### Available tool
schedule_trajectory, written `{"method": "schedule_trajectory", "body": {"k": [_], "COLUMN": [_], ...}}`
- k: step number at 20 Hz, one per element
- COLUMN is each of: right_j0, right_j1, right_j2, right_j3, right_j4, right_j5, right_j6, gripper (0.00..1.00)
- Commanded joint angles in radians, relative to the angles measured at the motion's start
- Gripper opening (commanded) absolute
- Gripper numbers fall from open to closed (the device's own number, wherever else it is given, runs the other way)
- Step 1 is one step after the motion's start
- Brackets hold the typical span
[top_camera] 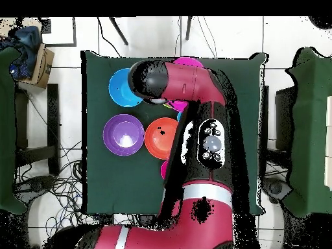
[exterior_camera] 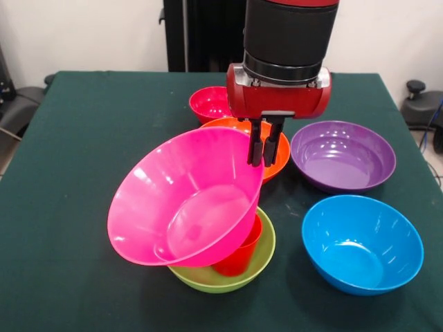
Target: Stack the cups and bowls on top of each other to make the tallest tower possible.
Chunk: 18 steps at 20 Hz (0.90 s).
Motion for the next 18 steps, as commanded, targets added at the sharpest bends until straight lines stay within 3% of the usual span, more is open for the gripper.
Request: {"method": "schedule_trajectory", "body": {"k": [1, 18], "right_j0": [-0.002, 0.000], "right_j1": [-0.010, -0.059], "right_j2": [0.112, 0.147], "right_j3": [0.092, 0.143], "right_j4": [0.010, 0.046], "right_j5": [0.013, 0.036], "right_j6": [0.041, 0.034], "gripper": [0.00, 0.00]}}
